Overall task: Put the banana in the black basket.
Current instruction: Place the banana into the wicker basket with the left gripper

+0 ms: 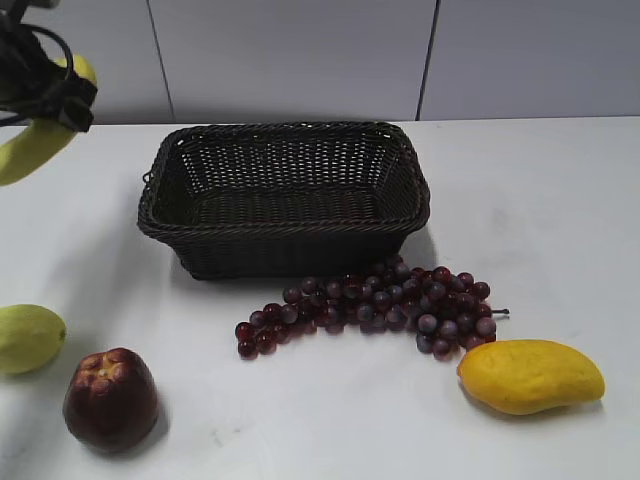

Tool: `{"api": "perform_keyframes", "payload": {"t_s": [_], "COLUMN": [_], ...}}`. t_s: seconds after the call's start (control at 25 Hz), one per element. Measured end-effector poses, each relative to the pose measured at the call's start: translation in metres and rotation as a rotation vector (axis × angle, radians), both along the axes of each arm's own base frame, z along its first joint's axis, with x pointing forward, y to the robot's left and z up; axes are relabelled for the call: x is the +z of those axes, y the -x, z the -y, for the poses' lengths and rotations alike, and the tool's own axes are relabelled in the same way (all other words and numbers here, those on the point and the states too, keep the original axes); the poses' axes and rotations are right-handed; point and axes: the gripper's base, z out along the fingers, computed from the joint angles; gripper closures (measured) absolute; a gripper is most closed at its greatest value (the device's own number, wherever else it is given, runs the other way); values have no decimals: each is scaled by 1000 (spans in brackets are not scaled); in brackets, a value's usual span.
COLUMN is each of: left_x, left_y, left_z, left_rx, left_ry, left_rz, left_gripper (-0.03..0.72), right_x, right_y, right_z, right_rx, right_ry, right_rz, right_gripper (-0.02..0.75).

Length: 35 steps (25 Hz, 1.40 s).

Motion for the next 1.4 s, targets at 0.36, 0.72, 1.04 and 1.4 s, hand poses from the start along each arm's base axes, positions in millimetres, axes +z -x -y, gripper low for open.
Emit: {"api": "perform_keyframes", "payload": {"t_s": [0.36,0.72,1.04,1.4], "left_x": [22,-16,-57,-40], "left_y": [13,10,5,8], "left_z": [85,150,162,160], "left_rx": [-166,-241,-236,-230], "left_ry": [95,165,155,179], "left_rz": [202,281,195,229], "left_gripper": [271,272,246,53], "right_x": [0,0,0,0], "right_y": [0,0,0,0], "right_z": [0,0,0,0], "right_rx": [0,0,0,0], "right_ry": [0,0,0,0], "right_rz": [0,0,0,0], "right_gripper": [148,148,148,148]}}
